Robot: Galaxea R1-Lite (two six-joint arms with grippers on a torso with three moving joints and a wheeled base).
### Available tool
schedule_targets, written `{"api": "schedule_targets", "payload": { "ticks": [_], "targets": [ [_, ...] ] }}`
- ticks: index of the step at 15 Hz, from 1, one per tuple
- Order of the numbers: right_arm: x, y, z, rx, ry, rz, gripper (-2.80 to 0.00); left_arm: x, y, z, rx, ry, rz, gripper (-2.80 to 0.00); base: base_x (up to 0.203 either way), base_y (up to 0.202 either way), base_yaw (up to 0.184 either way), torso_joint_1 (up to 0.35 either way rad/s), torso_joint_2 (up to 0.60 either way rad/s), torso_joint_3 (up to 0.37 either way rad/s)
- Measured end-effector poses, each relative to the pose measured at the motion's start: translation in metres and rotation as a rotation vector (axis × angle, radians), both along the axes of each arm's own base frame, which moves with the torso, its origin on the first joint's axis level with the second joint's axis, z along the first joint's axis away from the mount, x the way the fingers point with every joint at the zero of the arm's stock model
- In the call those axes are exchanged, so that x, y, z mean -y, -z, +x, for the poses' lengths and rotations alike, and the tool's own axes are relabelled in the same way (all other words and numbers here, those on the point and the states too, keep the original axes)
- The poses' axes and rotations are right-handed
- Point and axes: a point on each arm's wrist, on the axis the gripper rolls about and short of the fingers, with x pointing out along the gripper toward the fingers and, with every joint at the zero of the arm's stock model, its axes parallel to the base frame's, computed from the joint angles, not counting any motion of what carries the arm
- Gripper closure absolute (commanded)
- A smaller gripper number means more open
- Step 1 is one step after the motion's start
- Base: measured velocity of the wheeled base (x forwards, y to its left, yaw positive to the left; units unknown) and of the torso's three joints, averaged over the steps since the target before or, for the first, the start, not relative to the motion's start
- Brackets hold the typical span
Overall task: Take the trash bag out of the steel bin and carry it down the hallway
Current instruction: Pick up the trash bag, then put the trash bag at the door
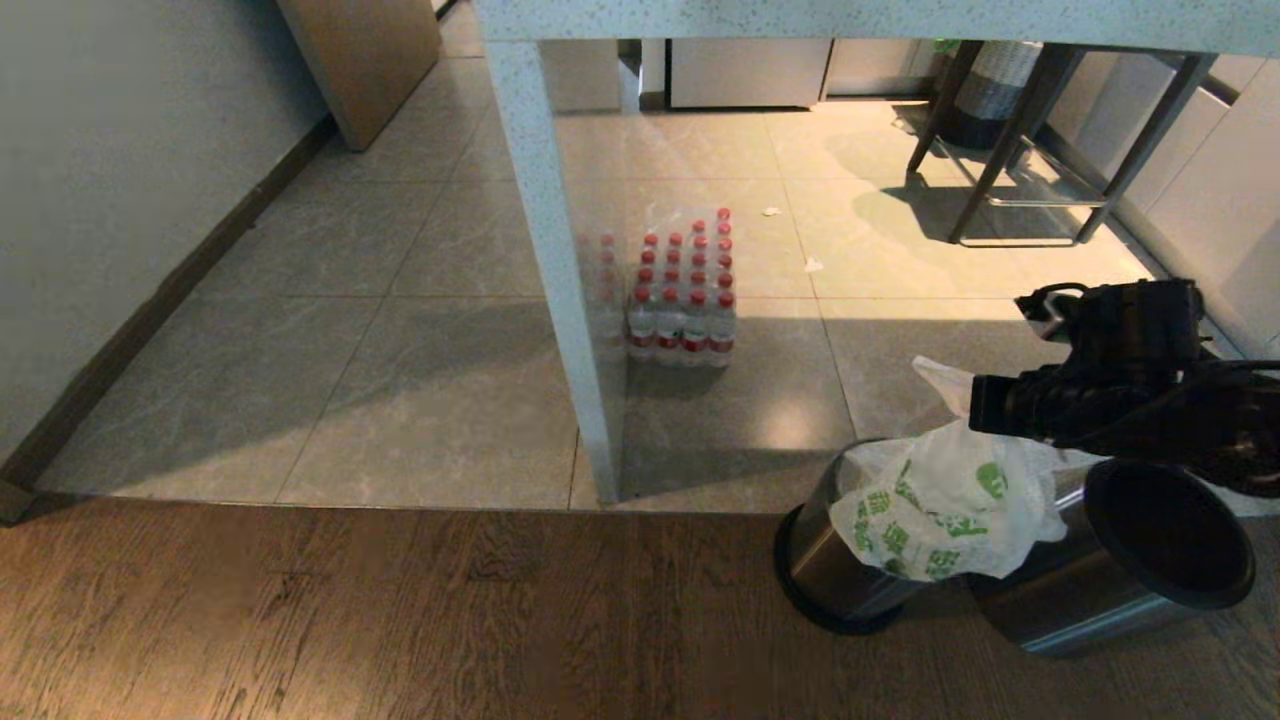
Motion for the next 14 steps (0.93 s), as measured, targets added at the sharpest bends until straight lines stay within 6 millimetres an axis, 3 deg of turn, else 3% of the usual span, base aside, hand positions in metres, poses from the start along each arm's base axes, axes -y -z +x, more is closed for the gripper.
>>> {"api": "schedule_targets", "payload": {
  "ticks": [3,8,11,14],
  "targets": [
    [0.0,-0.044,-0.028,0.064,-0.014,0.004,0.0,0.0,0.0,0.0,0.0,0.0,0.0,0.0,0.0,0.0,0.0,0.0,0.0,0.0],
    [0.003,-0.132,-0.108,0.193,-0.081,-0.017,0.0,0.0,0.0,0.0,0.0,0.0,0.0,0.0,0.0,0.0,0.0,0.0,0.0,0.0],
    [0.005,-0.165,-0.152,0.281,-0.141,-0.023,0.0,0.0,0.0,0.0,-0.001,0.0,0.0,0.0,0.0,0.0,0.0,0.0,0.0,0.0],
    [0.006,-0.179,-0.189,0.31,-0.191,-0.022,0.0,0.0,0.0,0.0,-0.001,0.0,0.0,0.0,0.0,0.0,0.0,0.0,0.0,0.0]
  ]
}}
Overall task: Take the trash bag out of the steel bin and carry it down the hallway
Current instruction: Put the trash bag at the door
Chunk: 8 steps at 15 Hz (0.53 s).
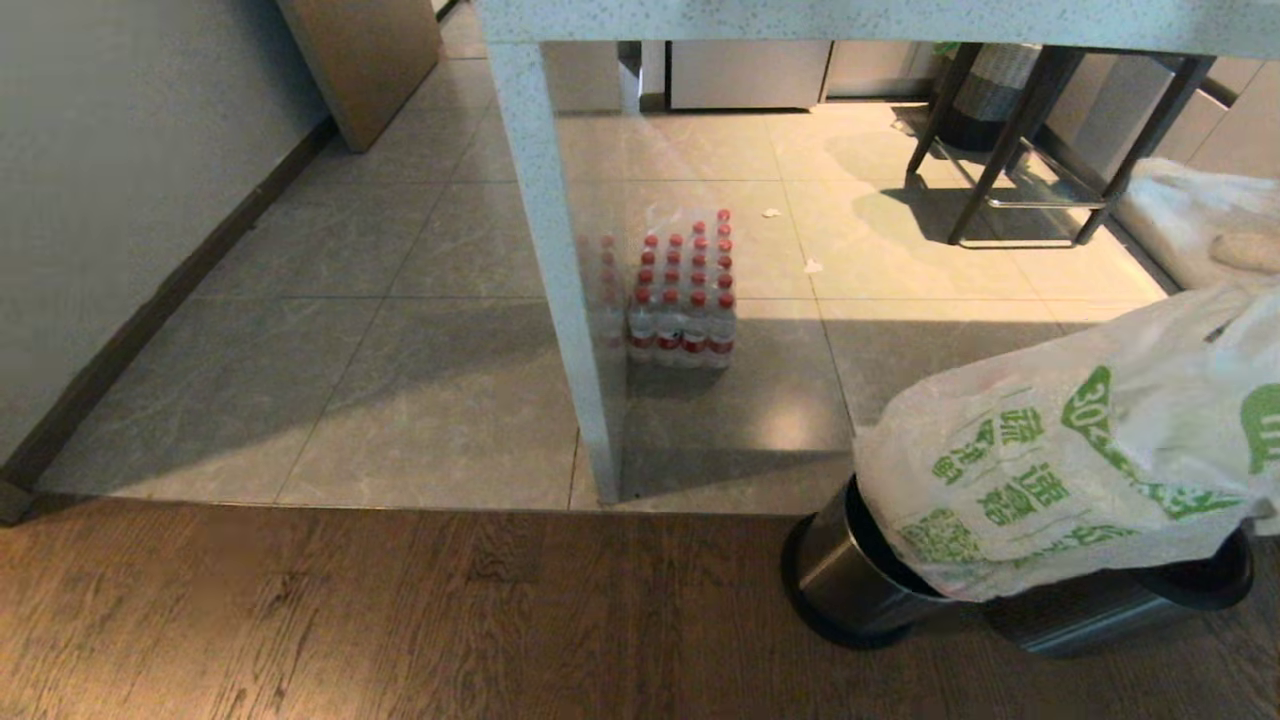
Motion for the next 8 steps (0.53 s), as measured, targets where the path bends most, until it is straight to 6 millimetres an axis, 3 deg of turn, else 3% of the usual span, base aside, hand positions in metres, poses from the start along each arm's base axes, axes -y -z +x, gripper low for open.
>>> {"api": "schedule_targets", "payload": {
  "ticks": [2,4,6,8],
  "targets": [
    [0.002,-0.014,-0.022,0.042,0.008,0.0,0.0,0.0,0.0,0.0,0.0,0.0,0.0,0.0,0.0,0.0,0.0,0.0,0.0,0.0],
    [0.004,-0.012,-0.046,0.009,0.03,-0.005,0.0,0.0,0.0,0.0,0.001,0.0,0.0,0.0,0.0,0.0,0.0,0.0,0.0,0.0],
    [0.007,0.0,-0.075,-0.053,0.056,-0.011,0.0,0.0,0.0,0.0,0.001,0.0,0.0,0.0,0.0,0.0,0.0,0.0,0.0,0.0],
    [0.008,0.023,-0.104,-0.137,0.087,-0.037,0.0,0.0,0.0,0.0,0.0,0.0,0.0,0.0,0.0,0.0,0.0,0.0,0.0,0.0]
  ]
}}
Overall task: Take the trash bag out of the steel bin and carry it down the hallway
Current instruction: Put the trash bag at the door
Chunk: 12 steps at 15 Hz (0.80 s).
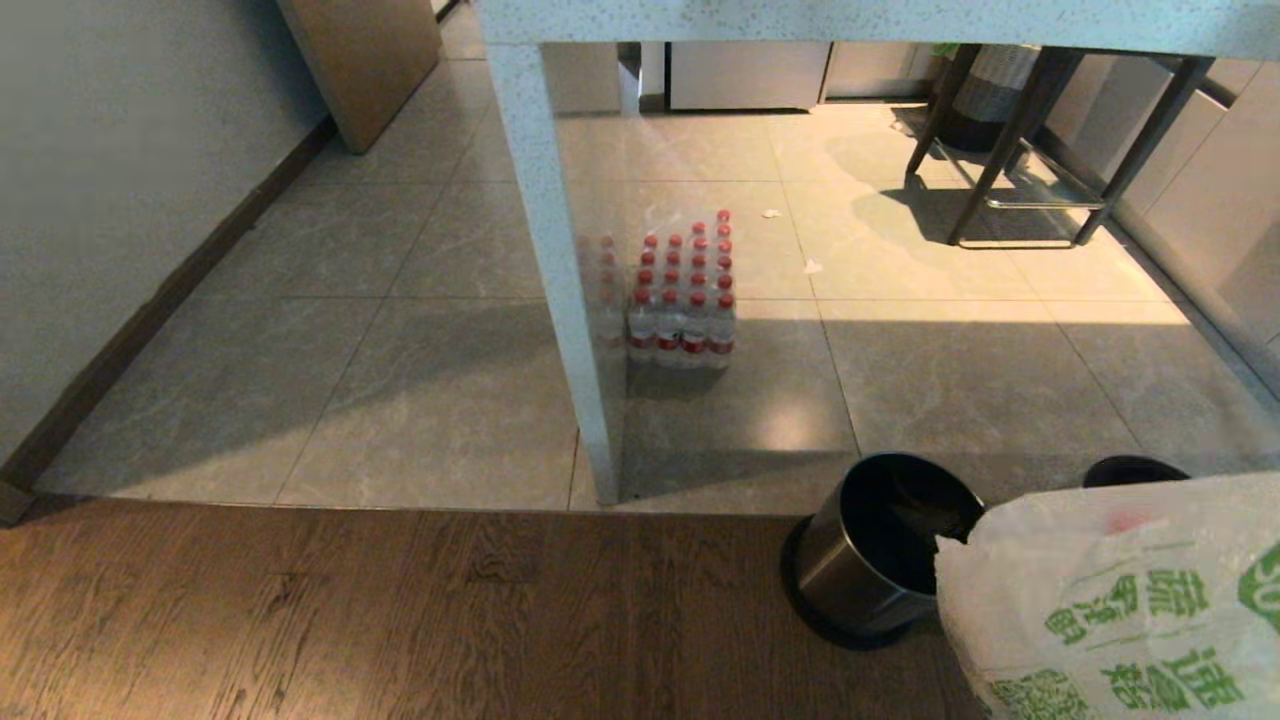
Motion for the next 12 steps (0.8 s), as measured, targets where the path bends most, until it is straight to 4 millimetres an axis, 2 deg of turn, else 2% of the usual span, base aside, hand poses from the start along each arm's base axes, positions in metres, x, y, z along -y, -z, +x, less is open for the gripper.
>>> {"api": "schedule_targets", "payload": {
  "ticks": [2,4,6,8,10,12],
  "targets": [
    [0.001,0.038,-0.021,-0.084,0.047,-0.044,0.0,0.0,0.0,0.0,0.0,0.0,0.0,0.0,0.0,0.0,0.0,0.0,0.0,0.0],
    [0.001,0.085,-0.033,-0.164,0.09,-0.074,0.0,0.0,0.0,0.0,0.0,0.001,0.0,0.0,0.0,0.0,0.0,0.0,0.0,0.0],
    [0.001,0.136,-0.037,-0.219,0.103,-0.09,0.0,0.0,0.0,0.0,0.0,0.0,0.0,0.0,0.0,0.0,0.0,0.0,0.0,0.0],
    [0.001,0.18,-0.039,-0.186,0.094,-0.097,0.0,0.0,0.0,0.0,0.0,0.0,0.0,0.0,0.0,0.0,0.0,0.0,0.0,0.0],
    [0.001,0.205,-0.042,-0.082,0.086,-0.106,0.0,0.0,0.0,0.0,0.0,0.0,0.0,0.0,0.0,0.0,0.0,0.0,0.0,0.0],
    [0.001,0.219,-0.049,0.047,0.076,-0.116,0.0,0.0,0.0,0.0,0.0,0.0,0.0,0.0,0.0,0.0,0.0,0.0,0.0,0.0]
  ]
}}
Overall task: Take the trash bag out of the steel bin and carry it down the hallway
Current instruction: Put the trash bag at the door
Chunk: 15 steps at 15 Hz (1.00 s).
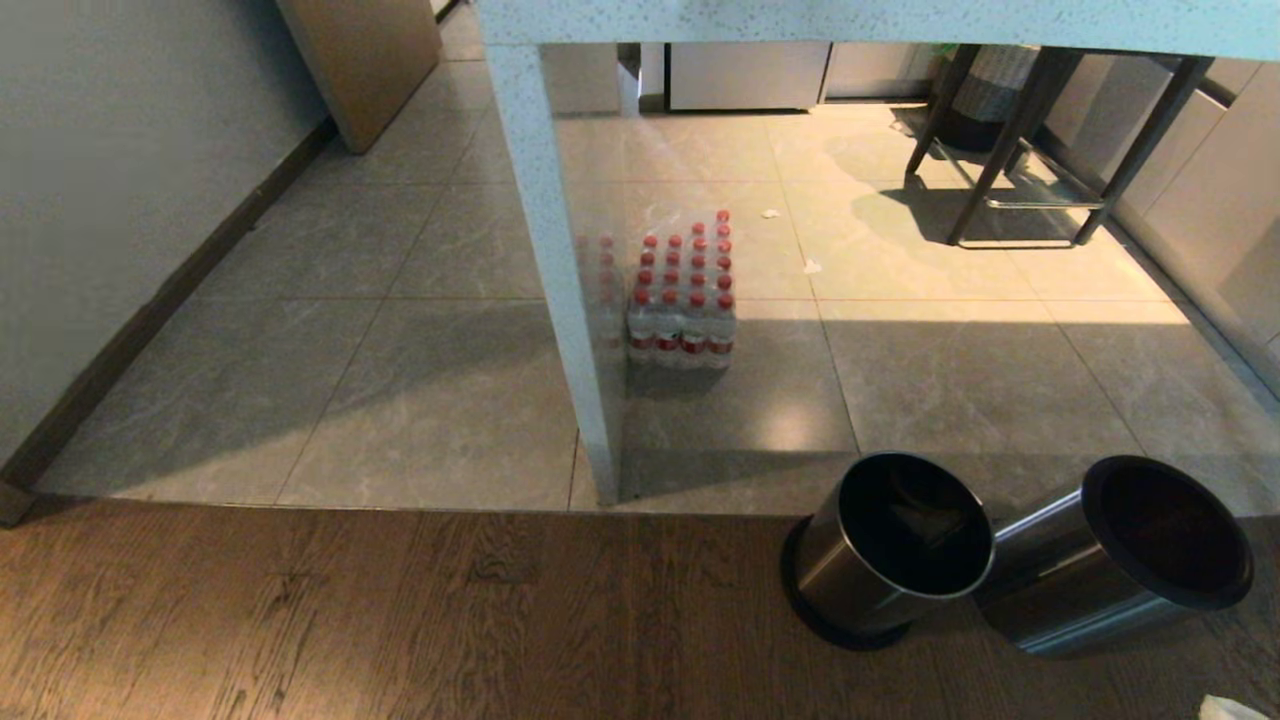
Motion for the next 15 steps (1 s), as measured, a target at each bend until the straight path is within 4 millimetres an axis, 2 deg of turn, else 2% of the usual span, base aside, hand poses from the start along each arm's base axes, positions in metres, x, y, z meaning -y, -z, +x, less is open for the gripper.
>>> {"api": "schedule_targets", "payload": {
  "ticks": [2,5,15],
  "targets": [
    [0.0,0.009,-0.006,0.098,-0.005,-0.007,0.0,0.0,0.0,0.0,0.0,0.0,0.001,0.0,0.0,0.0,0.0,0.0,0.0,0.0],
    [0.001,0.017,-0.009,0.156,0.024,0.011,0.0,0.0,0.0,0.0,0.0,0.0,0.0,0.0,0.0,0.0,0.0,0.0,0.0,0.0],
    [0.001,0.02,-0.011,0.169,0.025,0.019,0.0,0.0,0.0,0.0,0.0,0.0,0.003,0.0,0.0,0.0,0.0,0.0,0.0,0.0]
  ]
}}
